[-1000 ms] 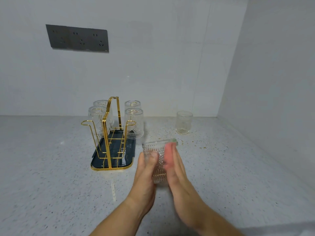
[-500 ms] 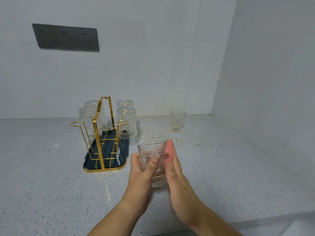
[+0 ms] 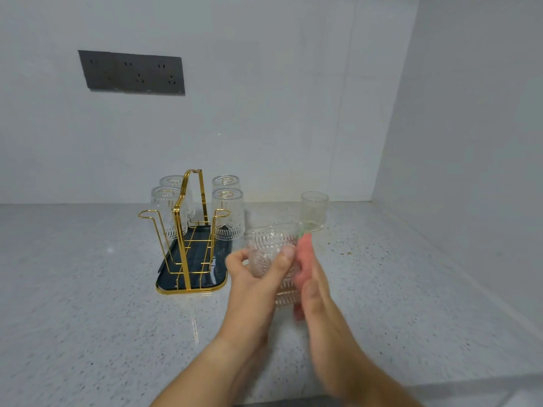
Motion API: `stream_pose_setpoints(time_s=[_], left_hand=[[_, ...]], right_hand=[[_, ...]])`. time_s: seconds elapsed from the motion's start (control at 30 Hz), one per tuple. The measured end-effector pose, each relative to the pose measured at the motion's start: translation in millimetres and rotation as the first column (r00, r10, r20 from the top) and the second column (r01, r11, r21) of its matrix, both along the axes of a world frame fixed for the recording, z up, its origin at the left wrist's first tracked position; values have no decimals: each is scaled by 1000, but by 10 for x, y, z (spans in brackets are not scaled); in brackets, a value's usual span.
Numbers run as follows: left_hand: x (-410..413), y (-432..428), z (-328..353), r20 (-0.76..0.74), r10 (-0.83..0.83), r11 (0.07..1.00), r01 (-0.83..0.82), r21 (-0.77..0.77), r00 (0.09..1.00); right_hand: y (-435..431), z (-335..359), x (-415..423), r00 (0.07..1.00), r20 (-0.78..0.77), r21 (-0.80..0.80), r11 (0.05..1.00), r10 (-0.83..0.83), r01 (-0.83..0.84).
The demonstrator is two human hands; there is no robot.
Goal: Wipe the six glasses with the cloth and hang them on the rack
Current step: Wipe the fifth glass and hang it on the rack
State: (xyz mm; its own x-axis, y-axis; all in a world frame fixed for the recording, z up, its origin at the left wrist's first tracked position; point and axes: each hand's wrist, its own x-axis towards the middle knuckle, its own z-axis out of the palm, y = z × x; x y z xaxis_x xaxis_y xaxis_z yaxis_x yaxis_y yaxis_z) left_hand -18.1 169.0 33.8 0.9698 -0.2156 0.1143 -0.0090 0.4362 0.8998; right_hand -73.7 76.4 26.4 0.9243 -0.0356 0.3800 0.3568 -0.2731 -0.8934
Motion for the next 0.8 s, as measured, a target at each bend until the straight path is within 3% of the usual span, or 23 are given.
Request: stream_pose_setpoints(time_s=[0.1,0.17,0.33,0.57,0.63,0.73,0.8], left_hand=[[20,68,24,-4,-30,999,30,14,1000],[-38,83,4,-25,-70,997,70,-30,997],[-246,-26,-43,-69,-158,987,155,-48,985],[-174,41,78,-48,-57,992,51,-117,997],[-164,60,63,-47,-21,996,17,-86,999],[-245,53,23,-76,-61,994,54,-92,995],[-306,5,-9,-99,-105,990,94,-105,990]], right_hand=[[-20,-176,-32,996,-88,27,1000,2,0],[-25,-113,-85,998,-52,-26,999,-24,22],[-197,221,26,994,-47,149,983,-99,105],[84,-120,-188,998,-17,-53,997,-57,56],[63,-236,-177,995,-62,40,995,-84,87],[25,-121,-168,997,-35,16,997,-75,76],[-77,0,-125,996,-9,132,987,-89,90]])
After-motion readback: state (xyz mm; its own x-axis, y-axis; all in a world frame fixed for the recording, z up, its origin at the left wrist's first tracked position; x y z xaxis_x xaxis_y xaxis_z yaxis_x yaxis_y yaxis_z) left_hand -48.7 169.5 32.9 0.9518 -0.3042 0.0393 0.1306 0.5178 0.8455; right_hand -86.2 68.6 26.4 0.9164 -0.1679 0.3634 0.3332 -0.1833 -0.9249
